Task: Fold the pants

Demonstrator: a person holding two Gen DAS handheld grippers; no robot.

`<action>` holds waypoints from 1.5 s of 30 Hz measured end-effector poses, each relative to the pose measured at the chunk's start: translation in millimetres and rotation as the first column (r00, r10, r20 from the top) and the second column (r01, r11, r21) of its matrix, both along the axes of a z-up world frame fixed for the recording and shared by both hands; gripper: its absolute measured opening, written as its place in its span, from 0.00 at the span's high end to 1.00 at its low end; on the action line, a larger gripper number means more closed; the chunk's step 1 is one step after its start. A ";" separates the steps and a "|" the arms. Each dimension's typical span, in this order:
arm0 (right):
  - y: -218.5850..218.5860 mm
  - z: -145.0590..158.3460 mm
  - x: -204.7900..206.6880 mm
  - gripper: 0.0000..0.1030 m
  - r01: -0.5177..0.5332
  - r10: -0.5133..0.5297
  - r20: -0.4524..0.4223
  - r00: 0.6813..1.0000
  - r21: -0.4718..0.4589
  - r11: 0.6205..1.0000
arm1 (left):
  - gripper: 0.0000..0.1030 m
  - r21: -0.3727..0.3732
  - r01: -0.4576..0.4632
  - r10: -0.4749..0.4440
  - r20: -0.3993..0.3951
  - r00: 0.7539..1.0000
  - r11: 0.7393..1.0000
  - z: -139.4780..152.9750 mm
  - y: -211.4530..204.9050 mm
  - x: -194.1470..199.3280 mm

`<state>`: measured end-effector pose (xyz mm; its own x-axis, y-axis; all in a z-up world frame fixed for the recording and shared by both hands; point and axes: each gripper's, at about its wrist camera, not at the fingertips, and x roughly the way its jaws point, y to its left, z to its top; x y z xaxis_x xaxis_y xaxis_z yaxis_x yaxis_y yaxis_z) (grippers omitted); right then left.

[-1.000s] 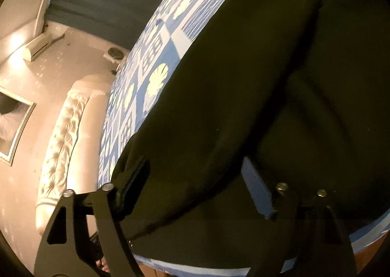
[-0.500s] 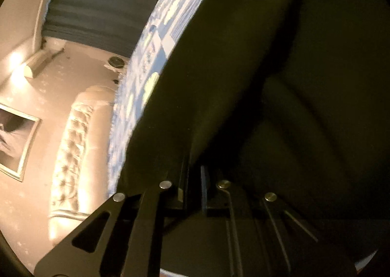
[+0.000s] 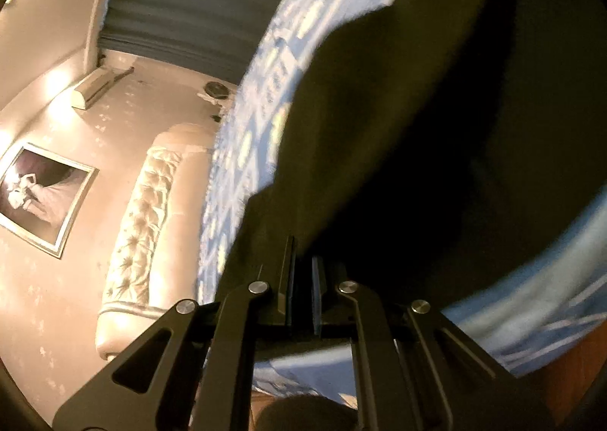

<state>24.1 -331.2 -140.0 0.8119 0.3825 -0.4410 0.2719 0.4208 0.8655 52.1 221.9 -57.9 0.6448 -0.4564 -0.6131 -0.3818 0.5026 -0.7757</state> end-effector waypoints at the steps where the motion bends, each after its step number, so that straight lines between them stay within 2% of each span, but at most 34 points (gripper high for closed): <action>1: -0.5 -4.8 -3.3 0.94 0.001 -0.001 -0.013 1.000 0.006 1.000 | 0.91 -0.015 -0.007 0.006 -0.011 1.000 1.000 -4.7 1.8 -1.4; 5: -2.7 -11.2 -12.8 0.94 0.012 -0.011 -0.024 1.000 0.047 0.999 | 0.91 -0.045 -0.014 0.013 -0.021 1.000 0.999 -9.6 4.2 -1.0; 9: 5.8 -2.0 -15.3 0.94 -0.009 0.009 -0.017 1.000 0.004 1.000 | 0.91 0.001 -0.005 0.005 0.013 1.000 1.000 0.8 3.1 0.0; 11: 6.6 -7.5 -14.4 0.94 -0.012 0.011 -0.039 0.999 -0.026 1.000 | 0.91 0.017 0.002 -0.002 -0.001 1.000 1.000 -6.2 4.0 -0.5; 13: 1.3 -22.9 -18.0 0.94 -0.017 0.015 -0.074 0.997 -0.017 1.000 | 0.91 0.003 -0.007 0.007 -0.020 1.000 1.000 -17.3 5.8 -0.6; 15: -0.6 -30.4 -19.0 0.94 -0.013 0.012 -0.072 0.997 -0.017 1.000 | 0.88 0.004 0.014 -0.014 -0.003 1.000 1.000 -23.0 5.5 0.5; 16: -1.7 -30.4 -19.1 0.94 -0.016 0.015 -0.071 0.997 -0.013 1.000 | 0.88 0.035 0.036 -0.036 0.013 0.999 0.999 -20.7 3.9 1.1; 19: -8.8 -18.4 -23.2 0.83 -0.017 0.016 -0.065 0.998 -0.020 1.000 | 0.86 0.104 0.068 -0.075 0.066 0.995 0.992 -8.1 0.1 -3.0; 20: -11.1 -14.0 -25.3 0.76 -0.014 0.012 -0.064 0.998 -0.027 1.000 | 0.82 0.122 0.069 -0.078 0.072 0.994 0.990 -5.0 0.6 -6.0; 23: -36.7 8.9 -41.4 0.72 0.050 -0.051 -0.034 0.998 -0.041 0.998 | 0.76 0.191 0.064 -0.080 0.077 0.994 0.980 7.6 2.9 -15.8; 25: -72.1 30.4 -56.0 0.69 0.136 -0.137 -0.005 0.991 -0.066 0.988 | 0.69 0.234 0.056 -0.076 0.078 0.994 0.971 17.0 6.3 -24.9; 27: -116.1 50.2 -72.5 0.61 0.251 -0.249 0.026 0.968 -0.064 0.966 | 0.65 0.255 0.049 -0.073 0.086 0.994 0.966 27.7 6.7 -32.3; 29: -159.2 64.9 -82.0 0.60 0.339 -0.337 0.043 0.941 -0.049 0.940 | 0.62 0.253 0.069 -0.097 0.100 0.990 0.965 40.6 1.4 -36.0; 30: -185.7 72.3 -85.7 0.59 0.388 -0.385 0.058 0.921 -0.044 0.921 | 0.55 0.254 0.080 -0.109 0.106 0.988 0.964 45.1 -2.7 -37.3; 33: -244.4 80.5 -74.9 0.55 0.421 -0.420 0.025 0.907 -0.078 0.904 | 0.40 0.247 0.139 -0.179 0.147 0.973 0.959 65.8 -34.9 -32.6; 35: -268.1 75.3 -58.9 0.55 0.423 -0.426 -0.035 0.904 -0.076 0.903 | 0.39 0.232 0.202 -0.242 0.158 0.957 0.952 73.9 -64.3 -23.4; 38: -287.6 55.3 -50.2 0.55 0.422 -0.420 -0.106 0.901 -0.005 0.906 | 0.39 0.229 0.304 -0.342 0.149 0.928 0.925 76.4 -108.2 -12.9; 41: -303.0 51.0 -52.3 0.55 0.452 -0.450 -0.100 0.888 -0.001 0.892 | 0.39 0.219 0.385 -0.418 0.134 0.898 0.897 72.1 -146.2 -8.0; 44: -315.1 40.9 -45.2 0.55 0.419 -0.414 -0.098 0.905 0.039 0.907 | 0.39 0.203 0.457 -0.485 0.119 0.866 0.866 66.7 -179.2 -0.5; 45: -319.1 37.0 -38.1 0.55 0.399 -0.393 -0.121 0.912 0.032 0.916 | 0.39 0.207 0.474 -0.503 0.114 0.857 0.856 64.8 -188.9 1.0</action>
<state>-14.0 -650.3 -103.0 0.8492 0.0660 -0.5239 0.5011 0.2119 0.8390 53.1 33.0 6.9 0.4598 -0.6387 -0.6169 0.0676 0.7179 -0.6929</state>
